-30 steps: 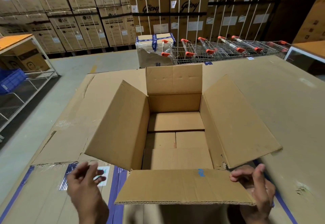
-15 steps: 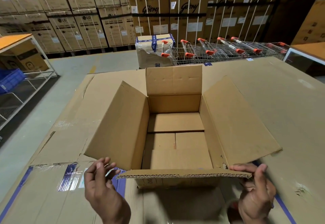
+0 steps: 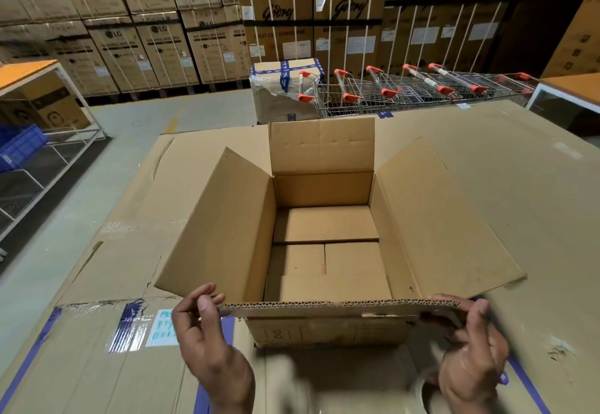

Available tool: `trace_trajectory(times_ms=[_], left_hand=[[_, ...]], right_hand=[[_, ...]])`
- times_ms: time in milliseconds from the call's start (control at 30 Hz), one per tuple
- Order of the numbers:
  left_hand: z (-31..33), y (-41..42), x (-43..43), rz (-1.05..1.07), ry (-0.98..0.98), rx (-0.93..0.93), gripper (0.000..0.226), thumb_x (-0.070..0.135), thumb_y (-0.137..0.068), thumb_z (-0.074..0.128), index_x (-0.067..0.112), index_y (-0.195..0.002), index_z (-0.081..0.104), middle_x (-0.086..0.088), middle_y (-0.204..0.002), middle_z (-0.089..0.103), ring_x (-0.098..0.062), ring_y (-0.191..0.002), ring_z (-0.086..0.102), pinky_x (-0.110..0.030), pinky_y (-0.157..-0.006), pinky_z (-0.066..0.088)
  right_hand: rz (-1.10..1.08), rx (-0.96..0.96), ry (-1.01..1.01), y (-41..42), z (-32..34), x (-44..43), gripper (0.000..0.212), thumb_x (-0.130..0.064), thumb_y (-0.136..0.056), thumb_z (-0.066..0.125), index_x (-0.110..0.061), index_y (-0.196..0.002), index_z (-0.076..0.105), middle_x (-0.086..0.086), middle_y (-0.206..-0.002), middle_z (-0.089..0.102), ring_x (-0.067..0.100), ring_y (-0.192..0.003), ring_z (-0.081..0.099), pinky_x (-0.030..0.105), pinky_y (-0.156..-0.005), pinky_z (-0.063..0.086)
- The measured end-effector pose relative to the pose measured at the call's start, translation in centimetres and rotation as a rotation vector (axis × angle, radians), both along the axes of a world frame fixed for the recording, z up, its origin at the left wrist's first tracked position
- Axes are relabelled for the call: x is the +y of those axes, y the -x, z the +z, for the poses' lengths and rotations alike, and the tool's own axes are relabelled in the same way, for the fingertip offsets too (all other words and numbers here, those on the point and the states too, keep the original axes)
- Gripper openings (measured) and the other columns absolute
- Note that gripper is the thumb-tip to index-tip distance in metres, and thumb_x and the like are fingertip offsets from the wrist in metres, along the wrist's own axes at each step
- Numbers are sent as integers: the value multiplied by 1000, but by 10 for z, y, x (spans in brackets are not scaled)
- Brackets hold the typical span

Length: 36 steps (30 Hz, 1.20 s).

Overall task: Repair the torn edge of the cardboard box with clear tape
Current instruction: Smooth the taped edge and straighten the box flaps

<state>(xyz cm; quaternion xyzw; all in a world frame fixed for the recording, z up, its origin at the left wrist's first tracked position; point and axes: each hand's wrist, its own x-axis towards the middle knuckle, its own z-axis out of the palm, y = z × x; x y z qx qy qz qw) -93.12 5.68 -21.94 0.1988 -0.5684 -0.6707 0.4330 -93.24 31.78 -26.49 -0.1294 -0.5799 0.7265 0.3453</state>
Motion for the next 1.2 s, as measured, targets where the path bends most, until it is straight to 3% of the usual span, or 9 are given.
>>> trace_trajectory(times_ms=[67,167,333,467,600,767,933,1067,1200], left_hand=[[-1,2,7,-64,75,-67,23,36,-97,52,27,-117,62,7,-112,65,-12,-98,60,-16,-86,48],[-2,24,7,-102,431,-250,55,19,-94,64,20,-145,46,-4,-130,53,-13,-109,54,-14,-89,44],[-6,110,-2,-312,955,-561,66,14,-92,67,10,-152,40,-17,-142,49,-32,-131,40,-50,-112,38],[8,191,6,-546,689,-717,67,24,-98,65,7,-156,36,-18,-157,42,-34,-148,33,-42,-119,29],[16,275,0,-641,307,-665,84,13,-96,69,7,-162,17,-16,-160,40,-36,-142,48,-41,-117,38],[19,338,-8,-766,62,-610,87,-11,-97,39,15,-162,-13,-17,-139,40,-43,-95,68,-41,-64,62],[35,349,-13,-777,-216,-421,43,24,-111,29,25,-154,26,-8,-122,50,-34,-72,67,-44,-60,61],[25,324,-14,-652,-304,-400,58,64,-103,40,12,-96,66,-2,-79,59,-19,-55,55,-27,-45,49],[-11,276,-13,-466,586,-716,32,47,-95,64,20,-99,81,-4,-102,78,-25,-100,71,-39,-94,55]], right_hand=[[51,54,15,4,0,0,40,-48,-100,51,-18,-110,75,9,-105,75,23,-92,69,36,-69,62],[168,113,-176,9,1,-4,50,-18,-96,51,-6,-144,43,14,-155,39,21,-127,53,36,-85,63],[298,-195,-759,10,-24,-14,46,-54,-94,50,-29,-132,56,-7,-161,26,12,-138,44,31,-103,44],[361,-213,-1094,8,-52,-16,35,-57,-104,38,-37,-116,64,-25,-131,56,4,-122,55,38,-104,42],[338,-175,-1058,11,-56,-11,26,-51,-102,46,-42,-106,70,-34,-121,62,-7,-124,51,22,-105,35],[289,-146,-1071,25,-57,-8,32,-63,-102,38,-51,-103,68,-41,-121,61,-15,-125,47,22,-97,36],[282,-115,-1095,31,-59,-5,34,-62,-103,39,-52,-100,71,-38,-115,65,-13,-122,51,19,-96,40],[264,-136,-1044,26,-55,-7,38,-62,-103,40,-46,-98,73,-37,-115,65,-13,-120,51,12,-101,35],[277,-152,-1056,23,-52,-11,31,-56,-100,47,-41,-99,74,-34,-112,66,-11,-119,51,7,-103,28]])
